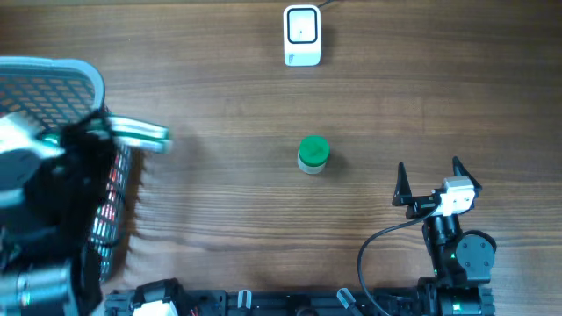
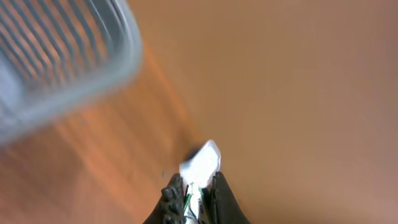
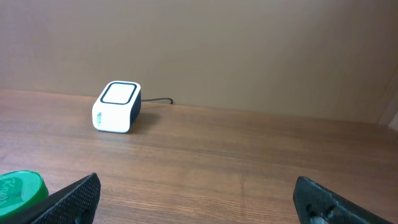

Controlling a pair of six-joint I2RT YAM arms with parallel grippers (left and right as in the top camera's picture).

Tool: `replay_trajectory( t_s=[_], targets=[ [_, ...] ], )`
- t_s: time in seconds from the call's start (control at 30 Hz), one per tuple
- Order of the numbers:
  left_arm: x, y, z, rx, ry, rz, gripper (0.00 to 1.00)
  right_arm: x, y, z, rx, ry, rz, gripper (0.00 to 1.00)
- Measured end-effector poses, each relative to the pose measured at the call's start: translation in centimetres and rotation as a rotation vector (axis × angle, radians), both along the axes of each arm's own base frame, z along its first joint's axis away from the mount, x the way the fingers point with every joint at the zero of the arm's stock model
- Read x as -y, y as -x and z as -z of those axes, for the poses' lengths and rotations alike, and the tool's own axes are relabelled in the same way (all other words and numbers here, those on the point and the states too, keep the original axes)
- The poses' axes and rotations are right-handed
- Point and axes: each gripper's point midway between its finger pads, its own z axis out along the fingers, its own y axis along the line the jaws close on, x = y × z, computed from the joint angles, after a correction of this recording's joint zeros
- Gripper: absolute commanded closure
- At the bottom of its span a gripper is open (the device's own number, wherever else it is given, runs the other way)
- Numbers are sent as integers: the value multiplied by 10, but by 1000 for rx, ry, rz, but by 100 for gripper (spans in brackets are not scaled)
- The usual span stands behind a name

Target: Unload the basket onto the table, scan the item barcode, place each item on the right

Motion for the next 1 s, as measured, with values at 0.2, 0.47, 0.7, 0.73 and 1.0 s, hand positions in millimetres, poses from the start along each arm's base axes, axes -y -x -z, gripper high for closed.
replay_trajectory(
  t_s=[0.2, 0.47, 0.7, 0.73, 1.0],
  targets=[
    [111, -36, 129, -450, -92, 375, 96, 0, 0, 0, 0, 0, 0, 0],
    [209, -54, 282, -785, -290, 574, 96, 0, 0, 0, 0, 0, 0, 0],
    [232, -44, 342, -895, -330, 606, 30, 0, 0, 0, 0, 0, 0, 1],
    [232, -43, 341, -898, -326, 602, 16, 0, 0, 0, 0, 0, 0, 0],
    [188, -46, 207, -828, -381, 467, 0, 0, 0, 0, 0, 0, 0, 0]
  ],
)
